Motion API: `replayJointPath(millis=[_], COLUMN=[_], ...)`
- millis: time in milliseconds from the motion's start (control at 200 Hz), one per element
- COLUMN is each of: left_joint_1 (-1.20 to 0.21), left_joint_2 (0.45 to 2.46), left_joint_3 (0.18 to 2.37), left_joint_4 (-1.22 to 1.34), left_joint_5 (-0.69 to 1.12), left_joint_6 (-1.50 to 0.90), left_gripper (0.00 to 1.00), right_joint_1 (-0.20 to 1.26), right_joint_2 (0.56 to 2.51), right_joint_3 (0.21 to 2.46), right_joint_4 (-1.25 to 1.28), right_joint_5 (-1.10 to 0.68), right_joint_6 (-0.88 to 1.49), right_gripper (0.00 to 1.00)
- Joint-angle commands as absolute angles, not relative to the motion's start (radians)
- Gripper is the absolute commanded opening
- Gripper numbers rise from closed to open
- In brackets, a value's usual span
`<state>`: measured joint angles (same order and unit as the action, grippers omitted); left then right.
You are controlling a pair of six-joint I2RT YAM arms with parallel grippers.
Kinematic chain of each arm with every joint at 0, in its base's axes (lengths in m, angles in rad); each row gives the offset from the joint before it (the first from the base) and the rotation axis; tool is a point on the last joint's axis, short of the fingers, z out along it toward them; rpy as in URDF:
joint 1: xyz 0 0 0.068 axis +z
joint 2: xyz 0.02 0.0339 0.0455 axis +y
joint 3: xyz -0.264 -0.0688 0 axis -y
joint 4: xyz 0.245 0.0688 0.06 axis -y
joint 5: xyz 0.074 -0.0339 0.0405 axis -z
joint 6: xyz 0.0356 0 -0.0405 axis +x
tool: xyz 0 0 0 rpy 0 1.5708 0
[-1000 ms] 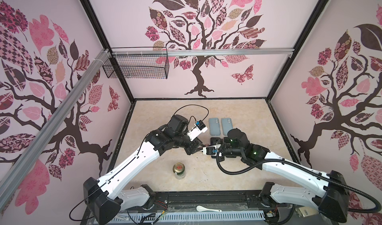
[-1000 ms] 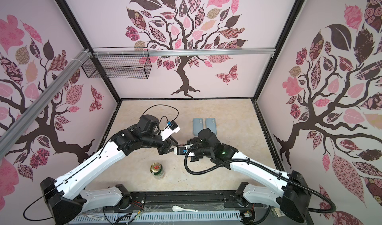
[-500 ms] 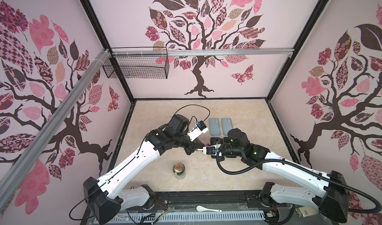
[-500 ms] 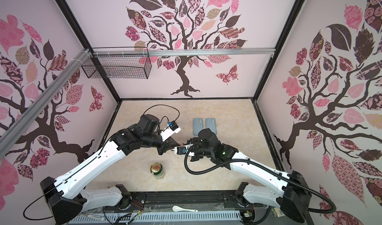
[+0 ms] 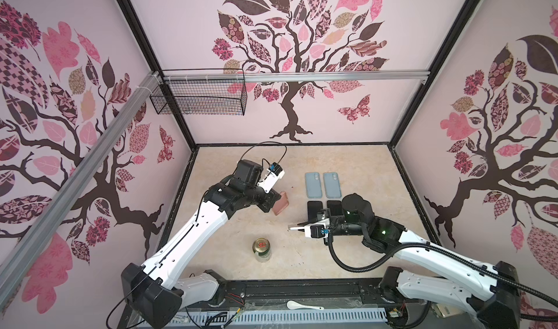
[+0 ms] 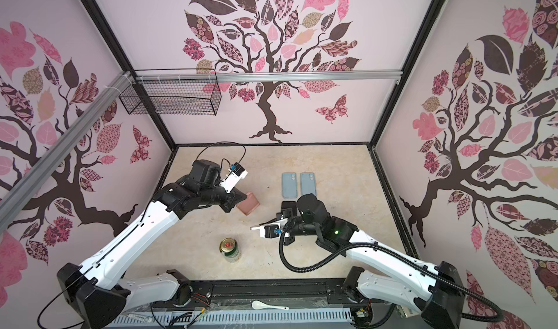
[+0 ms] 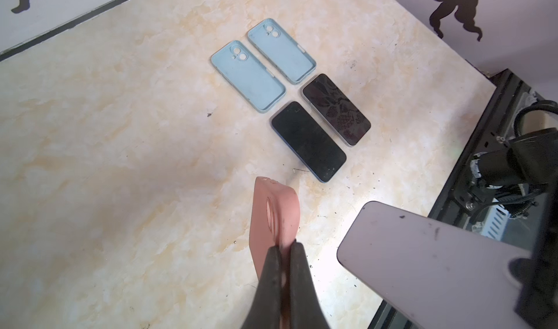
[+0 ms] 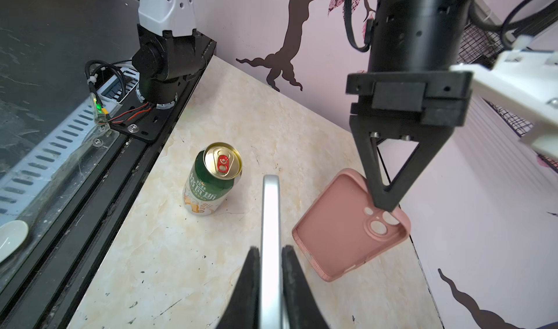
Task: Take the phone out of the phone case
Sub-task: Remove the phone case from the phone, then place the phone case at the center of the table.
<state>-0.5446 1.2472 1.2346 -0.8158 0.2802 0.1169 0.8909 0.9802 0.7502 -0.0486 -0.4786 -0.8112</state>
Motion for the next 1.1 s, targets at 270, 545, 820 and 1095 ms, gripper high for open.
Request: replayJointPath(millis=[270,545,820,1095], left_joint_1=[-0.384,-0.278,-0.249,-0.247], left_joint_2=[1.367,1.606,1.754,1.851], left_joint_3=[1.298,1.434,1.532,1.594], left_joint_4=[-0.728,-0.875,-0.949,-0.968], left_joint_5=[0.479,0.595,0.653,0.585], left_joint_6=[0.027,0.148,0.214,0.264], left_gripper=[0.0,0.0,0.0,0.13], right_joint_1=[0.759,0.72,0.719,0.719], right_joint_2=[0.953,0.98,0.988,0.97], right_joint_3=[0.75,0.752,0.748,0.729], right_joint_4=[0.011,0.002,0.004,0.005], right_joint_5=[-0.306,-0.295,-0.295,-0.299], right_joint_6=[-0.28,-0.116,-0.092,-0.073], right_gripper=[0.0,0.0,0.0,0.0])
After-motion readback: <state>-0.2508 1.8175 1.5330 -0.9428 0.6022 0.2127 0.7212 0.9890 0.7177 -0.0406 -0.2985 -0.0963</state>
